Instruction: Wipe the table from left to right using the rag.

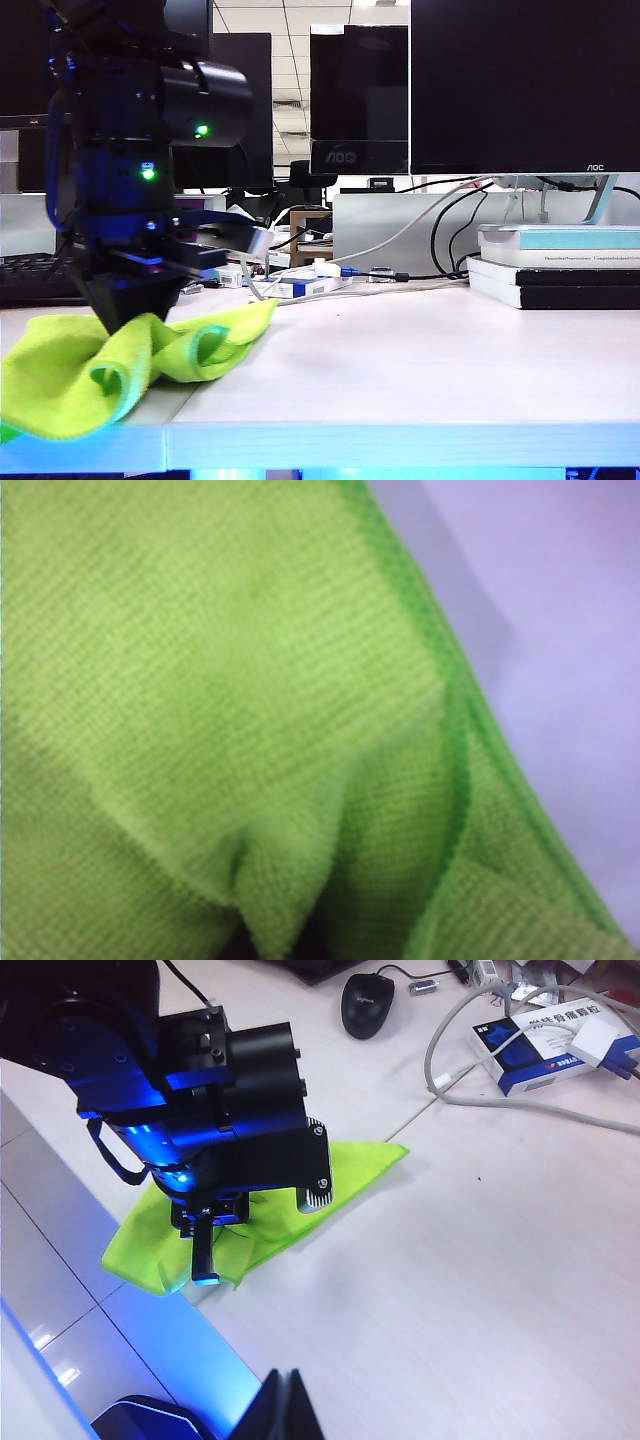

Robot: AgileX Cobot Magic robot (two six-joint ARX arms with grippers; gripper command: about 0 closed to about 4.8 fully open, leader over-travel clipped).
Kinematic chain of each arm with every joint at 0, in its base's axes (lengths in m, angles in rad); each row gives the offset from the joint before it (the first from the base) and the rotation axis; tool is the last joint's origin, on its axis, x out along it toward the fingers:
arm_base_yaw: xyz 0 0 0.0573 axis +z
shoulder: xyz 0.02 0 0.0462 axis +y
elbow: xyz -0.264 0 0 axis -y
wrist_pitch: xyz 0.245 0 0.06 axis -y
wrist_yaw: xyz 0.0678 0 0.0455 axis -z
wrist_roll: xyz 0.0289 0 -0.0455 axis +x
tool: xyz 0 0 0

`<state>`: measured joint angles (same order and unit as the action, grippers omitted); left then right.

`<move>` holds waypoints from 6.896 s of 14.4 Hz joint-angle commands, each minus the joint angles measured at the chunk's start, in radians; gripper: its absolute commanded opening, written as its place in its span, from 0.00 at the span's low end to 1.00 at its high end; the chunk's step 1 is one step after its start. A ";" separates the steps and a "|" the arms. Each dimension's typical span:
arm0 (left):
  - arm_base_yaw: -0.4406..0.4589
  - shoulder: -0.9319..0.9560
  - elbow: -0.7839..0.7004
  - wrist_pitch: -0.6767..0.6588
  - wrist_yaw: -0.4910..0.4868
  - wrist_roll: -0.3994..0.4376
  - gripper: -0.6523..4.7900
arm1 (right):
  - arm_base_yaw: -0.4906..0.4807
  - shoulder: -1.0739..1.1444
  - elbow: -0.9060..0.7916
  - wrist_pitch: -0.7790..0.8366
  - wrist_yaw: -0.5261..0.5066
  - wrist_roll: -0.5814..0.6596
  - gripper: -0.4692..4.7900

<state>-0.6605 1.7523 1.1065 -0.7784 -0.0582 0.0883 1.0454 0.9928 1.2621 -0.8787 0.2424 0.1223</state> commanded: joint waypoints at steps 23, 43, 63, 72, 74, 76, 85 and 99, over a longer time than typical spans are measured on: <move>-0.195 0.211 0.283 0.009 0.157 -0.075 0.11 | -0.003 -0.093 0.003 -0.097 0.107 0.016 0.08; -0.236 0.266 0.318 0.098 0.179 -0.116 0.11 | -0.004 -0.102 0.003 -0.150 0.159 0.043 0.08; -0.344 0.504 0.644 0.133 0.257 -0.180 0.11 | -0.006 -0.208 0.003 -0.221 0.257 0.088 0.08; -0.356 0.531 0.651 0.248 0.267 -0.246 0.11 | -0.006 -0.209 0.003 -0.228 0.256 0.090 0.08; -0.364 0.550 0.651 0.254 0.303 -0.262 0.11 | -0.006 -0.209 0.003 -0.228 0.256 0.091 0.08; -0.371 0.560 0.653 0.270 0.311 -0.281 0.11 | -0.006 -0.209 0.003 -0.228 0.256 0.091 0.08; -0.408 0.737 0.960 0.249 0.399 -0.378 0.11 | -0.006 -0.209 0.003 -0.254 0.256 0.092 0.08; -0.435 0.815 1.046 0.324 0.417 -0.437 0.11 | -0.029 -0.259 0.003 -0.359 0.306 0.148 0.08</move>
<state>-1.0889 2.5500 2.1593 -0.4316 0.3656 -0.3458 1.0161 0.7341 1.2621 -1.2469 0.5419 0.2600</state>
